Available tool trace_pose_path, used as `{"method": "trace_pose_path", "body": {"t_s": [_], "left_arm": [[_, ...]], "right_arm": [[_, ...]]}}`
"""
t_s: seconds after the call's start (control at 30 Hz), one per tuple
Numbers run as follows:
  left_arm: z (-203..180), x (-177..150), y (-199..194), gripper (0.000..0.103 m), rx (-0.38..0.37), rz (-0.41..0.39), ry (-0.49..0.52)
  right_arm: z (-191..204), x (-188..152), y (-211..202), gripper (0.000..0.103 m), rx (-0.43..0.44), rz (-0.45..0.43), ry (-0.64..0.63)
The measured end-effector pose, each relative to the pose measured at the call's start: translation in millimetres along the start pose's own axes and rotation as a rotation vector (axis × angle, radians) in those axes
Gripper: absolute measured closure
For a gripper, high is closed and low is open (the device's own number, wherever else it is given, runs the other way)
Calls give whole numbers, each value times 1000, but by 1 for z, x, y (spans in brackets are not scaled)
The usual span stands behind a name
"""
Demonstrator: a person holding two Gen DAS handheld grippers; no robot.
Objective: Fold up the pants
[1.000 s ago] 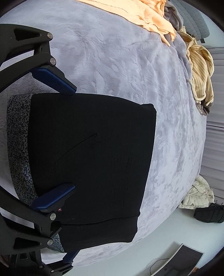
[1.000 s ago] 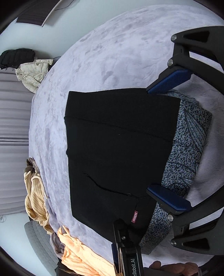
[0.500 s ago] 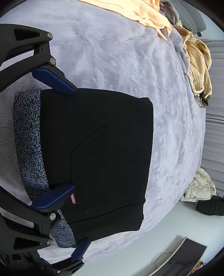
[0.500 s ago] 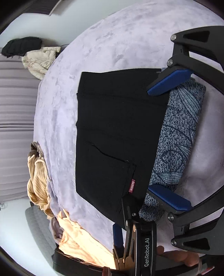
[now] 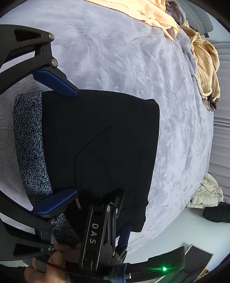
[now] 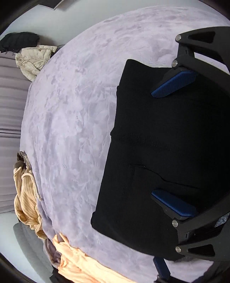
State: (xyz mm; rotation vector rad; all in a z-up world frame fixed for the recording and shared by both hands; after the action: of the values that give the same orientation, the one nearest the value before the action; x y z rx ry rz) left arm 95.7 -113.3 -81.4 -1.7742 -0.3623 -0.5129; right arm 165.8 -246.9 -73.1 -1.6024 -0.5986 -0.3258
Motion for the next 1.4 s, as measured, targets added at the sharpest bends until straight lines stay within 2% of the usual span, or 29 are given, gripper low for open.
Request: {"method": "trace_pose_path", "body": {"t_s": [0.17,0.3,0.37,0.43,0.47,0.6,0.7,0.77,0.87,1.0,1.2,1.3,1.4], "left_arm": [[-1,2,-3,1,16,13,-5],[-5,0,-31,1,-26,-45,-8],[-7,-5,-24,1,-1,-14,25],[-6,-10,-7,1,30,23,44],[-6,-11,-3,1,35,22,50],[-10,-9,-11,1,54,2,56],[-10,-7,-36,1,30,-57,34],[-9,-4,-47,1,62,-94,41],[-10,1,-51,1,87,-105,47],[-14,6,-48,1,79,-112,60],[-11,4,-49,1,98,-159,9],[-9,3,-50,1,154,-139,24],[-3,2,-53,1,216,-160,24]], "right_arm": [[-5,-2,-5,0,-33,38,0],[-4,-13,-55,0,-43,-78,15],[-4,-28,-67,0,-58,-99,15],[-11,-44,-60,0,-104,-69,26],[-14,-52,-52,0,-91,-42,39],[-22,-60,-54,0,-85,-40,61],[-26,-62,-89,0,-114,-121,67],[-29,-67,-107,0,-134,-150,71],[-23,-74,-119,0,-109,-154,70],[-12,-77,-111,0,-94,-132,54],[-1,-80,-96,0,-87,-103,65],[1,-81,-96,0,-106,-106,55],[2,-82,-96,0,-90,-111,72]]}}
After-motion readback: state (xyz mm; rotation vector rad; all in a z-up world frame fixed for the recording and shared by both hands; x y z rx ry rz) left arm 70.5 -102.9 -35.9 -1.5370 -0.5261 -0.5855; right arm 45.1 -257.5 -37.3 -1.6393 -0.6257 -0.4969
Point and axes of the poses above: each gripper's, at about its wrist camera, not at the fingertips, and y roughly the way its jaws point, z to its left, x to its top, the point moved 8 cm from there along y, roughly the way its jaws point, and after that the axes turned 1 degree about -x, right-handed, at the moved point
